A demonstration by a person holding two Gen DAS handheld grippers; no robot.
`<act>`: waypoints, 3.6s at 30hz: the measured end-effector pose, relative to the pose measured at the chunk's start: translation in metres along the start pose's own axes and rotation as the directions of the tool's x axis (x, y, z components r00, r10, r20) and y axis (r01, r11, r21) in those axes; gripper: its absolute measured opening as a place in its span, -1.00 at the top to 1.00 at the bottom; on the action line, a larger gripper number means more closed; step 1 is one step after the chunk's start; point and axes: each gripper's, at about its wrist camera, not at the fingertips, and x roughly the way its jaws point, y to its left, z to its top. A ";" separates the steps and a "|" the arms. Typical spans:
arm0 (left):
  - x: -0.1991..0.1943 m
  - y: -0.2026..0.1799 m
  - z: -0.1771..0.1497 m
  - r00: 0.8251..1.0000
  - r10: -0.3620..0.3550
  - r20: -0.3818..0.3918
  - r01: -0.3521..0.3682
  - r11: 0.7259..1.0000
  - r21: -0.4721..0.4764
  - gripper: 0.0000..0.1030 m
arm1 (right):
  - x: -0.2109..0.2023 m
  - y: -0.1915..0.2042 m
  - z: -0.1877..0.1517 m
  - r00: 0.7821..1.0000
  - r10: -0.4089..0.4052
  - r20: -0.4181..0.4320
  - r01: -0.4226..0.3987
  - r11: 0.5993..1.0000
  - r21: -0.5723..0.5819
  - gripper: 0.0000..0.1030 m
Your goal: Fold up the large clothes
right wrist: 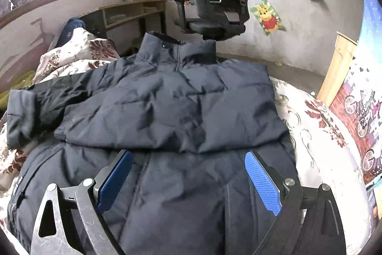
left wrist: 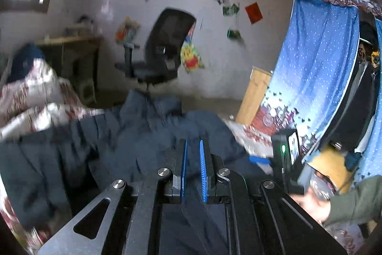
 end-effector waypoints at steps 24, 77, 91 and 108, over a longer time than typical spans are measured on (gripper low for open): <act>-0.118 0.192 -0.095 0.853 0.454 -0.257 -0.521 0.724 -0.452 -0.85 | 0.091 0.216 0.046 0.730 0.655 -0.197 -0.662 0.749 0.034 -0.86; -0.003 0.162 -0.048 0.880 0.430 -0.203 -0.471 0.849 -0.239 -0.85 | -0.012 -0.066 0.132 0.945 0.250 0.209 -0.292 0.934 0.204 0.92; 0.127 0.178 -0.009 0.881 0.384 -0.277 -0.432 0.891 -0.137 -0.85 | 0.049 -0.098 0.090 0.997 -0.074 -0.008 0.074 0.970 0.232 -0.31; 0.201 0.189 -0.046 0.814 0.355 -0.460 -0.447 0.888 -0.105 -0.95 | 0.125 -0.006 0.052 0.990 0.025 -0.136 -0.030 0.999 -0.033 -0.55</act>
